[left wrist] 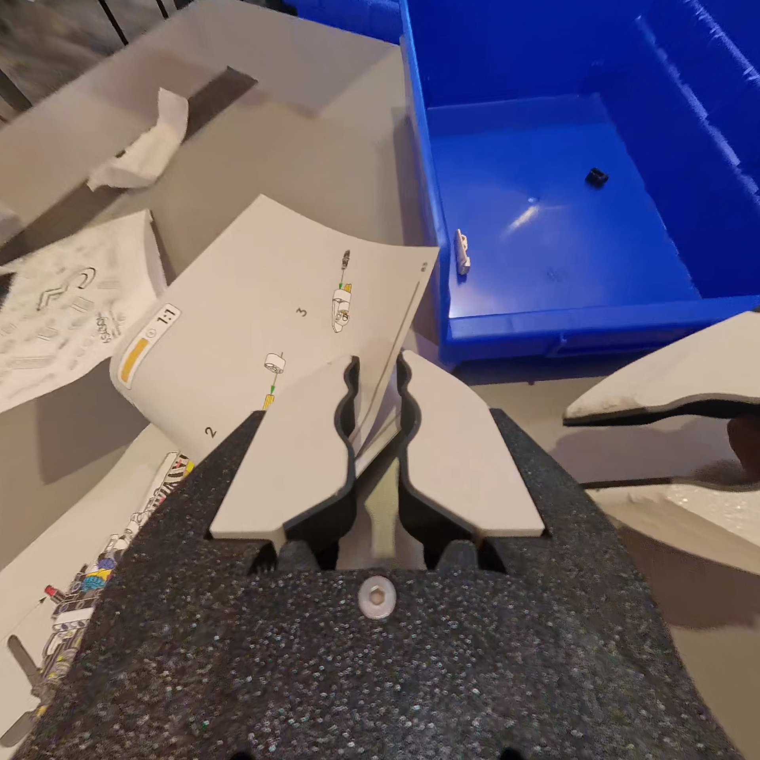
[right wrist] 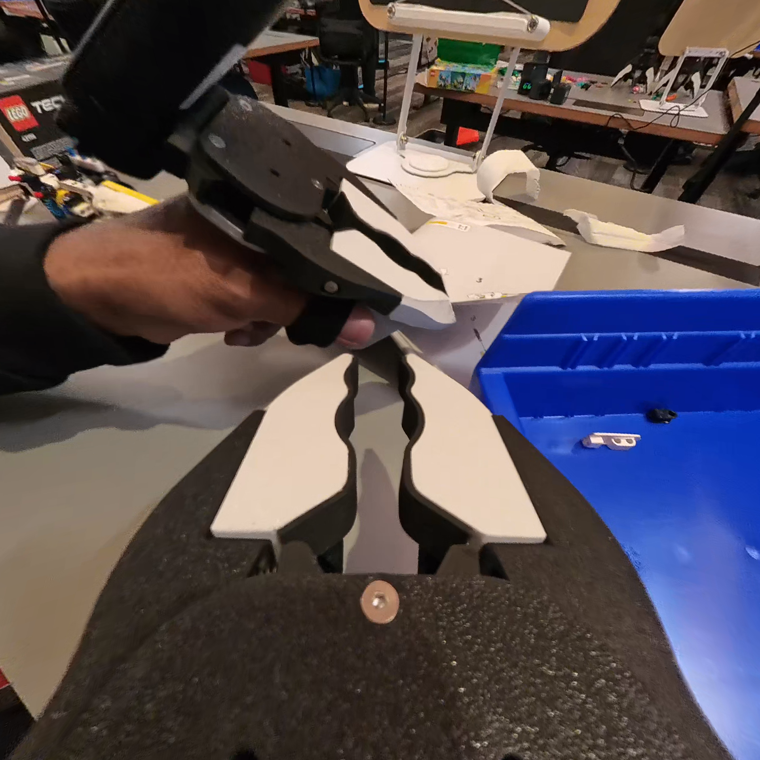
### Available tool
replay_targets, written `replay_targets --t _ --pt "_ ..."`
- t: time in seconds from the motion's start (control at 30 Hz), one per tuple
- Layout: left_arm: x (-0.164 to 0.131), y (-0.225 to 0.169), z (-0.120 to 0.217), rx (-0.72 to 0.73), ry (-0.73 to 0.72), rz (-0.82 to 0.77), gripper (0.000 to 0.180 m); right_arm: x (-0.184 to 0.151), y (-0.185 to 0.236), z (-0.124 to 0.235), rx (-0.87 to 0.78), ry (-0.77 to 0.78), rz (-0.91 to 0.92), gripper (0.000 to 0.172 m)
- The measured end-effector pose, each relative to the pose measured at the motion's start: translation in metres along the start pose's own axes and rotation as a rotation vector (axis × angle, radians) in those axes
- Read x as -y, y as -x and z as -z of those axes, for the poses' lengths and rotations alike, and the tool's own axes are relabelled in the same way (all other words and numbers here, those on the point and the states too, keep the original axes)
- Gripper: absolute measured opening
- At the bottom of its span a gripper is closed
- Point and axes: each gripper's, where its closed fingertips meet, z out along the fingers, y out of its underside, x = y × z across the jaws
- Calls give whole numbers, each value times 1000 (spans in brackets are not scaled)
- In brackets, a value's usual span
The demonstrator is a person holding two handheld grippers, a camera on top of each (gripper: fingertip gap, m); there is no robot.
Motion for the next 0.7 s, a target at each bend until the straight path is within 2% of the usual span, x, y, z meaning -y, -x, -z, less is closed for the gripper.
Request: replay_targets --t 0.13,0.23,0.33,0.4,0.63,0.7 --pt "-5 3 2 -23 32 12 25 -8 -9 4 -18 21 -1 20" --pt "-13 7 6 -14 78 -28 28 -24 -21 7 -61 94 3 19" --pt "-18 9 8 5 104 -91 30 -42 -38 12 -143 180 6 13" --pt "-20 7 7 7 120 -128 30 -52 -46 17 -192 229 31 3" --pt "-25 -14 0 -2 194 -315 31 -69 -67 38 -327 299 89 0" --pt "-26 -23 -3 -18 212 -379 31 -72 -69 42 -327 300 74 6"
